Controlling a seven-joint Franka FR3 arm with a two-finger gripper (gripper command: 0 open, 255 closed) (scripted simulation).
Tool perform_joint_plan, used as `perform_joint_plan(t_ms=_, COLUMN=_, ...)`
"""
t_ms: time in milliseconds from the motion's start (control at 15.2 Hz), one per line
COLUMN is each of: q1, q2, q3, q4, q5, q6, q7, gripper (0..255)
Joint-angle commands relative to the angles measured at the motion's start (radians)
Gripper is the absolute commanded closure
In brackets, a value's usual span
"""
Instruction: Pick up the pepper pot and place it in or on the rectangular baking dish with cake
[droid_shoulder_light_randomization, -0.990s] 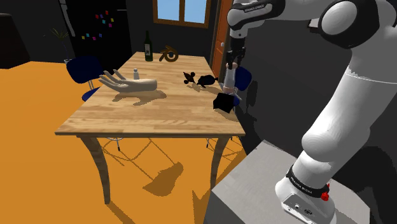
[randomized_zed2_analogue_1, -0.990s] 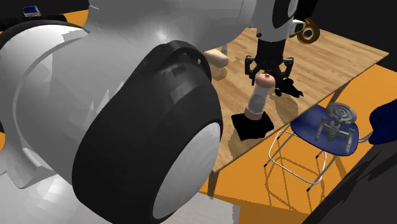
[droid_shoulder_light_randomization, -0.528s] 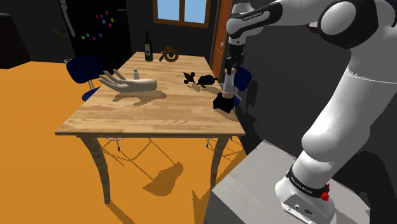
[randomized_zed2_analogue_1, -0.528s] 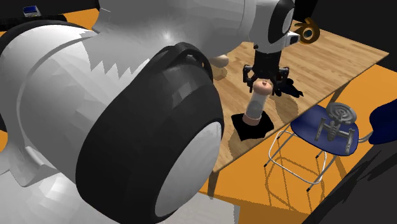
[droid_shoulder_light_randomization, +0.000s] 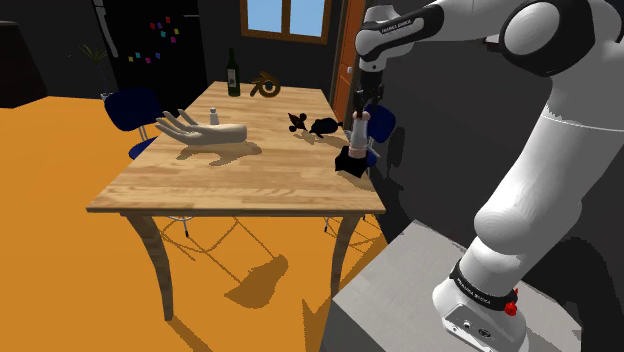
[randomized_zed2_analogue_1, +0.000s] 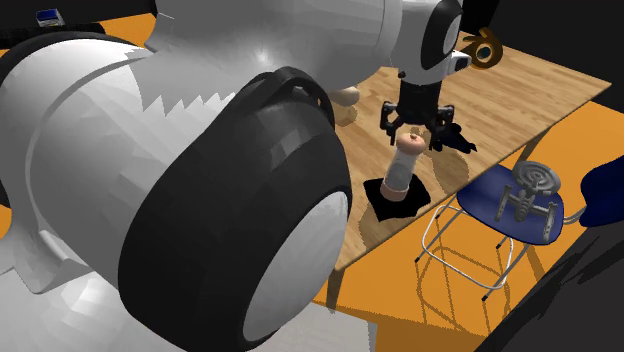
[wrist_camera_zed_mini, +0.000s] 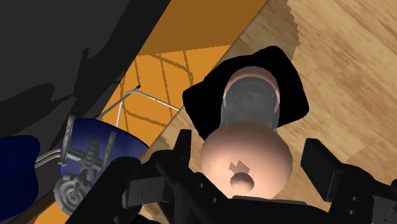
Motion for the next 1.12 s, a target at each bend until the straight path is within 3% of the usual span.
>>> perform_joint_plan(t_ms=0, q1=0.0, q2=0.0, q3=0.0, q4=0.0, q5=0.0, q6=0.0, q7=0.0, gripper=0)
perform_joint_plan(t_ms=264, q1=0.0, q2=0.0, q3=0.0, q4=0.0, q5=0.0, q6=0.0, q7=0.0, gripper=0)
perform_joint_plan(t_ms=528, q1=0.008, q2=-0.012, q3=0.007, q4=0.111, q5=0.004, q6=-0.123, q7=-0.003, gripper=0)
perform_joint_plan(t_ms=1056, q1=0.008, q2=-0.012, q3=0.007, q4=0.111, q5=0.004, q6=-0.123, q7=-0.003, gripper=0)
